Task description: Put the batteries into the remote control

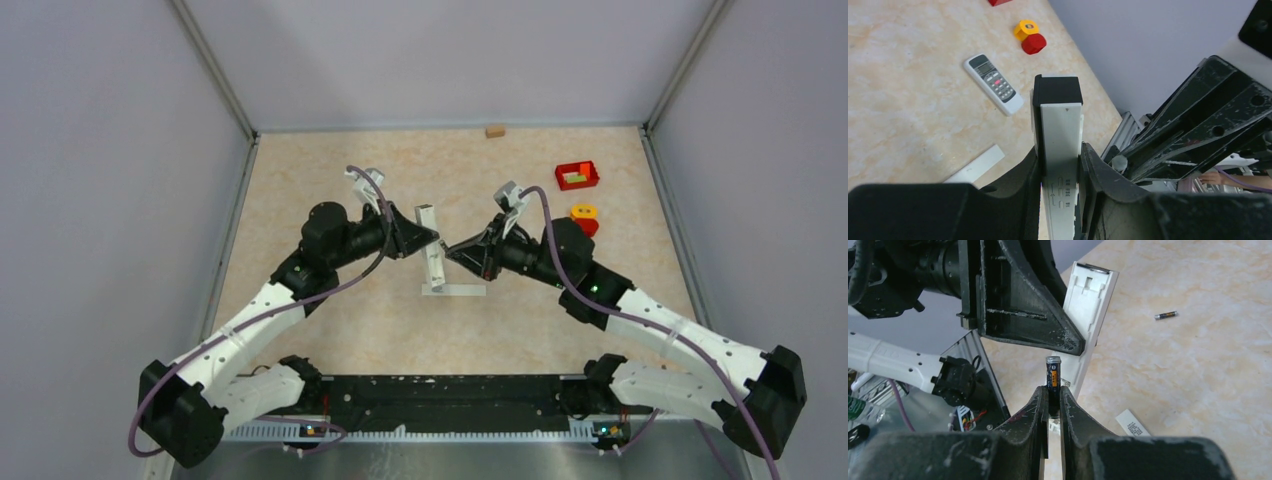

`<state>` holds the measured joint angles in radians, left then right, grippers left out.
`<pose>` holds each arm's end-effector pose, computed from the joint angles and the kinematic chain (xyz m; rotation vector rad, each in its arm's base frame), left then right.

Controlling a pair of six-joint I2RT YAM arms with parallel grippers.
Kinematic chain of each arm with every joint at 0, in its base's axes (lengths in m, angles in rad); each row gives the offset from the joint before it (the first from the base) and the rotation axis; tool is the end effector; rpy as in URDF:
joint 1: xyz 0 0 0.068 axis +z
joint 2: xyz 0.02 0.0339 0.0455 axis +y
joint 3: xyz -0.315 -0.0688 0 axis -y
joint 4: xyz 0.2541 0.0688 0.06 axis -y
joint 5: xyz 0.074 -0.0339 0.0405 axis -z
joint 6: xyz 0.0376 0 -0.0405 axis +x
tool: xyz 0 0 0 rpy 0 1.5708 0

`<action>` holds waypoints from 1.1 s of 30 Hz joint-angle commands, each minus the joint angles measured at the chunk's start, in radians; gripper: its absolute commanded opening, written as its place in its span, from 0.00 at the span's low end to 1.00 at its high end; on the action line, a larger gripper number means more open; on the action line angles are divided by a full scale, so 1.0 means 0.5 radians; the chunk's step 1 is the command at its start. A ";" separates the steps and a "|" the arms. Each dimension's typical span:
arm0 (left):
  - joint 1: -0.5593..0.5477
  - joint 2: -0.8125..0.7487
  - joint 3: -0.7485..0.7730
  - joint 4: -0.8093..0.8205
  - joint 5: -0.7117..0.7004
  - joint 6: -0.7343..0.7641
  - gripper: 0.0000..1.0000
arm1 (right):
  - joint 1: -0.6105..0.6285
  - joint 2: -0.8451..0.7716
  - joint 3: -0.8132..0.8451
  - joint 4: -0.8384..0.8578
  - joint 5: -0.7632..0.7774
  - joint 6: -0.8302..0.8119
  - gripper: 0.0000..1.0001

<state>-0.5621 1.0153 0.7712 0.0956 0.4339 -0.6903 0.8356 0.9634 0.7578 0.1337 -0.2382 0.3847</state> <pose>0.1793 -0.1316 0.3619 0.2325 1.8724 -1.2670 0.1353 0.1628 0.3711 -0.5826 1.6664 1.1075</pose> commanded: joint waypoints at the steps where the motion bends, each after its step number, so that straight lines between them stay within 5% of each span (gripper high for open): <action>1: 0.012 -0.022 0.000 0.320 0.113 -0.081 0.01 | 0.007 -0.014 0.020 0.053 -0.201 -0.063 0.05; 11: 0.092 -0.025 -0.044 0.272 -0.246 -0.416 0.00 | 0.011 0.115 0.268 -0.413 0.168 0.210 0.06; 18: 0.233 0.138 -0.073 0.320 -0.032 -0.830 0.00 | 0.012 0.201 0.352 -0.473 0.184 0.417 0.06; 33: 0.296 0.189 -0.130 0.410 0.124 -0.935 0.00 | 0.061 0.435 0.578 -0.659 0.204 0.368 0.07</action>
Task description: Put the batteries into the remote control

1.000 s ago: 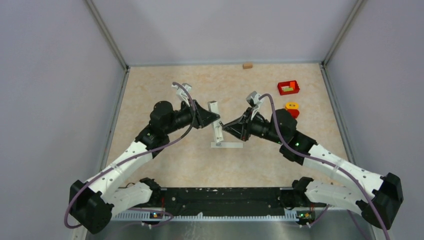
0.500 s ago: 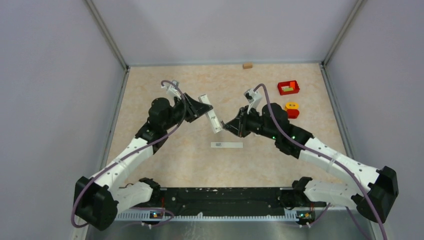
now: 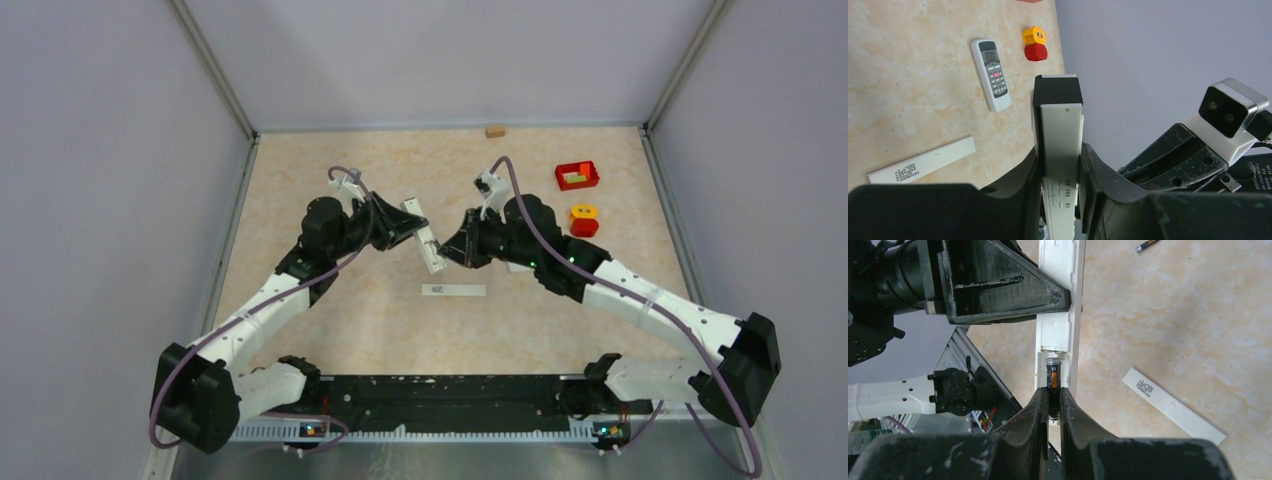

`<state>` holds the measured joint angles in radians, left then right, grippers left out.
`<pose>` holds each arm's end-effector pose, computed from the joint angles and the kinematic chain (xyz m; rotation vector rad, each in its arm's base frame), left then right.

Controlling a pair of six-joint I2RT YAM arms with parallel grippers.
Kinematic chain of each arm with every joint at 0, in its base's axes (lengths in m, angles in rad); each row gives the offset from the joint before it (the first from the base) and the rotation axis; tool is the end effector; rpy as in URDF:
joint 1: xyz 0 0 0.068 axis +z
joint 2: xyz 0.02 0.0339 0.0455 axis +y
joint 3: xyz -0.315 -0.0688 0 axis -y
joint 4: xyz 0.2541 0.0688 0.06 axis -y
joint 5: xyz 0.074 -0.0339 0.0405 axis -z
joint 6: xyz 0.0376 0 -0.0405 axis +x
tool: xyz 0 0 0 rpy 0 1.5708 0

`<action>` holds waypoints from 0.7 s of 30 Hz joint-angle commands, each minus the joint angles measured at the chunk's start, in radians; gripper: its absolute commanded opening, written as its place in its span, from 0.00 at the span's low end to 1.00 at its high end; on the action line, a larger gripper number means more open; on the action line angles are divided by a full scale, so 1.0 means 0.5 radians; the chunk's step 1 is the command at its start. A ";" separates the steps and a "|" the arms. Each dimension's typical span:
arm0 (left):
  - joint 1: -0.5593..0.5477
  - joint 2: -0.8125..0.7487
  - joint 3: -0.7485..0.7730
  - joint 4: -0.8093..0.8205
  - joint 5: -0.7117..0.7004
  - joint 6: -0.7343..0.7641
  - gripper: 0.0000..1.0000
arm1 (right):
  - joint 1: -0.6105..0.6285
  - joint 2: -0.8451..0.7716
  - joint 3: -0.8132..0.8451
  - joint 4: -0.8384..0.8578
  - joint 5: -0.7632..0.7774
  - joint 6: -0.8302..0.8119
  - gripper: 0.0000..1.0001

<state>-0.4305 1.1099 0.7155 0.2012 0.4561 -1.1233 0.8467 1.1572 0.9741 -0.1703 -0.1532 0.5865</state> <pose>0.2142 -0.1166 0.3327 -0.3160 1.9882 -1.4686 0.1669 0.1974 0.3762 -0.3802 2.0483 1.0727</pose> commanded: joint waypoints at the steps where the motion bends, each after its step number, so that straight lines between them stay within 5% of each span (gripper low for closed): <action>1: 0.041 0.005 -0.024 0.213 0.092 -0.081 0.00 | 0.048 0.057 0.162 -0.068 0.045 -0.043 0.07; 21: 0.070 -0.004 -0.048 0.295 0.177 -0.101 0.00 | 0.100 0.192 0.260 -0.183 0.137 -0.044 0.17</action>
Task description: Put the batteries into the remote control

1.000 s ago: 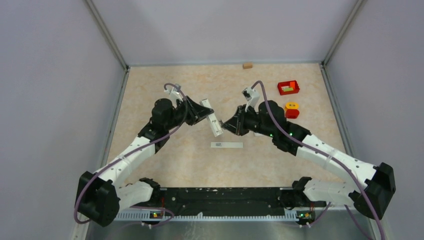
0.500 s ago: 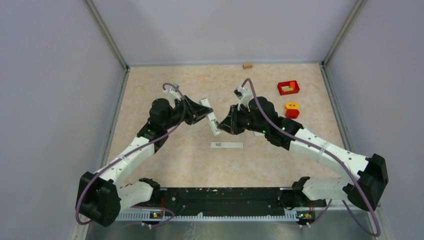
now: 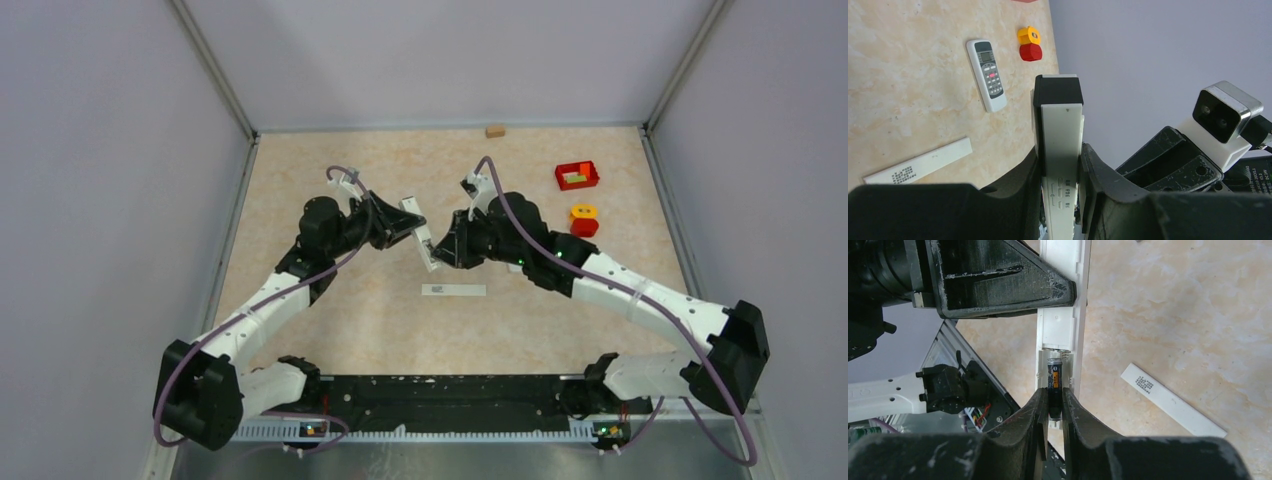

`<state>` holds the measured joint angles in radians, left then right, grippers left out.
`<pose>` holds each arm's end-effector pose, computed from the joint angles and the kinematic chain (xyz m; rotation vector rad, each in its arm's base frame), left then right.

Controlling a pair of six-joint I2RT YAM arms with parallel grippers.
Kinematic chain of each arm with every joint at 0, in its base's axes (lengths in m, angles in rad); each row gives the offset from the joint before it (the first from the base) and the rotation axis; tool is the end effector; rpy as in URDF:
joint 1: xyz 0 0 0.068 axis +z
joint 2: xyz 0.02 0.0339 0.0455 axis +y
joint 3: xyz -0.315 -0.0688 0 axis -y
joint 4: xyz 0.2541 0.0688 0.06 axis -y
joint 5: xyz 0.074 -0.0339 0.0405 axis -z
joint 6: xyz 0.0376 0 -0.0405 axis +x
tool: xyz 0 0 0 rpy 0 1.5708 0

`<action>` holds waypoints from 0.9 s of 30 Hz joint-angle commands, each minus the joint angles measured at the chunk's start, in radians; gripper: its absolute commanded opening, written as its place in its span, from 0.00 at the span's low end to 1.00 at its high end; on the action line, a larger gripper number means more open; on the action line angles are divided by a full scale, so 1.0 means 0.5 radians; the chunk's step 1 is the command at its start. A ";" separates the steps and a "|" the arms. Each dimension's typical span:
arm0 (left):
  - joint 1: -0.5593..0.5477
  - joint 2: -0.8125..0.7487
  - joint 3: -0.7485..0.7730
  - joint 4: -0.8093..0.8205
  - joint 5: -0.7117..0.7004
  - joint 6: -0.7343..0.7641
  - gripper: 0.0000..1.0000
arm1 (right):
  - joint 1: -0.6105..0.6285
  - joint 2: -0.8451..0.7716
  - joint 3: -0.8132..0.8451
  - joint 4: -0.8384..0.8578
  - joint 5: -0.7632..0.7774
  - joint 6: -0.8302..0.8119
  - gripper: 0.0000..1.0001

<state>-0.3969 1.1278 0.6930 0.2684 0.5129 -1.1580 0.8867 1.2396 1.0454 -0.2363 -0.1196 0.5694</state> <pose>0.2197 -0.1121 0.3278 -0.3228 1.9722 -1.5225 0.1733 0.2196 0.3748 -0.4226 2.1171 1.0168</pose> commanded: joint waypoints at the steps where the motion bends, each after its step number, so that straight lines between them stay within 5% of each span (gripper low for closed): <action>1: 0.002 -0.045 -0.004 0.152 0.056 -0.026 0.00 | 0.020 0.027 0.126 -0.071 0.085 -0.009 0.18; 14: 0.018 -0.047 -0.014 0.097 -0.001 0.013 0.00 | 0.023 0.031 0.203 -0.264 0.173 0.038 0.08; 27: 0.023 -0.062 -0.014 0.100 0.010 -0.004 0.00 | 0.025 0.114 0.268 -0.280 0.165 0.031 0.23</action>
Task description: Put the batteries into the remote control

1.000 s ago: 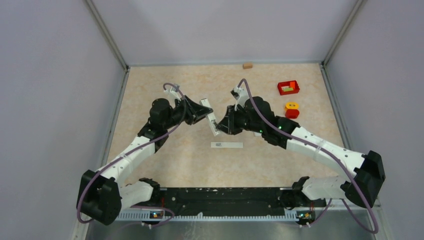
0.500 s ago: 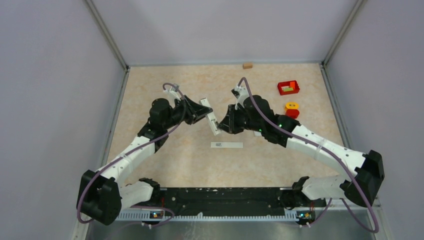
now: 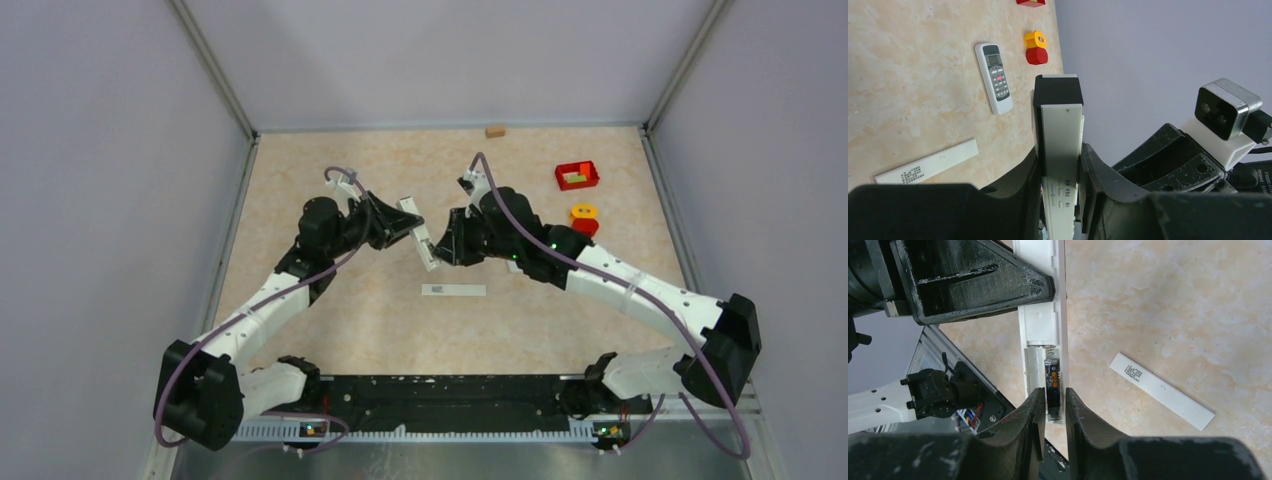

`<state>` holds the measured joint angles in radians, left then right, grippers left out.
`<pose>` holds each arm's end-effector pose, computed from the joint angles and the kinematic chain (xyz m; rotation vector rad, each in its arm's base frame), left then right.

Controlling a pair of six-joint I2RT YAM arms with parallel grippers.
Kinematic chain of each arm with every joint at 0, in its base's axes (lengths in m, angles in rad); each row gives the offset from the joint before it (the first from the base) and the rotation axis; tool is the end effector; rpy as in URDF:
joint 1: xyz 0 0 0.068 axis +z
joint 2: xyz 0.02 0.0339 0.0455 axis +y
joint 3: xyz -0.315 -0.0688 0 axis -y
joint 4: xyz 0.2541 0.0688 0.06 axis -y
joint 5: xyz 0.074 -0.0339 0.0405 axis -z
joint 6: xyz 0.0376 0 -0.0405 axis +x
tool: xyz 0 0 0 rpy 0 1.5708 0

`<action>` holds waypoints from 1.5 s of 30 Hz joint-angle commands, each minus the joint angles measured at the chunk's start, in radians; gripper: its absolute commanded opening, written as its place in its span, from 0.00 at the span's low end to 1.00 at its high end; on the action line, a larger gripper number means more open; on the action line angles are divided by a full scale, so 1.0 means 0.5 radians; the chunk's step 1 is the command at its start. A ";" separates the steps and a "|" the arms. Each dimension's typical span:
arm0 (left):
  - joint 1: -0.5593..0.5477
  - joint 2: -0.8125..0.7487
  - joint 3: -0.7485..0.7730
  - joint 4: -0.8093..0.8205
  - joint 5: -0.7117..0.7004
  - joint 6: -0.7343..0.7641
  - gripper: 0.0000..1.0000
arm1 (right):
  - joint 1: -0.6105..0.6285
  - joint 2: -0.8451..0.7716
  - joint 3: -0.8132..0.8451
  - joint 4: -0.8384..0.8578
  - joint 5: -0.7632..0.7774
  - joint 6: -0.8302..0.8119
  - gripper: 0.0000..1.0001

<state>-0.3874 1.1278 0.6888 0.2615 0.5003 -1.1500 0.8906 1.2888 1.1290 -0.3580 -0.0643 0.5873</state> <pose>0.2208 -0.1096 0.3255 -0.3402 1.9732 -1.4984 0.1803 0.2267 0.3797 -0.3790 2.2036 0.9283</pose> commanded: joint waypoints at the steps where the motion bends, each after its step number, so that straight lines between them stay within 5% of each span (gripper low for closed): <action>1: 0.008 -0.062 -0.006 0.107 0.034 -0.018 0.00 | 0.019 0.013 0.103 -0.046 0.059 -0.001 0.24; 7: 0.028 -0.056 -0.007 0.101 0.030 -0.019 0.00 | 0.017 -0.036 0.096 -0.037 0.054 0.026 0.35; 14: 0.051 -0.062 -0.015 0.092 0.041 -0.074 0.00 | 0.014 -0.210 -0.065 0.207 0.009 0.115 0.62; 31: 0.069 -0.321 -0.115 0.309 0.023 -0.601 0.00 | 0.015 -0.672 -0.603 1.003 0.119 0.905 0.81; 45: 0.067 -0.363 -0.117 0.499 -0.073 -0.996 0.00 | 0.023 -0.622 -1.079 2.200 0.062 1.370 0.82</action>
<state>-0.3561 0.9638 0.6262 0.4129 0.4797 -1.5738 0.8936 0.9661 0.6022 0.5014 -0.0242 1.2201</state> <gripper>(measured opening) 0.317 0.837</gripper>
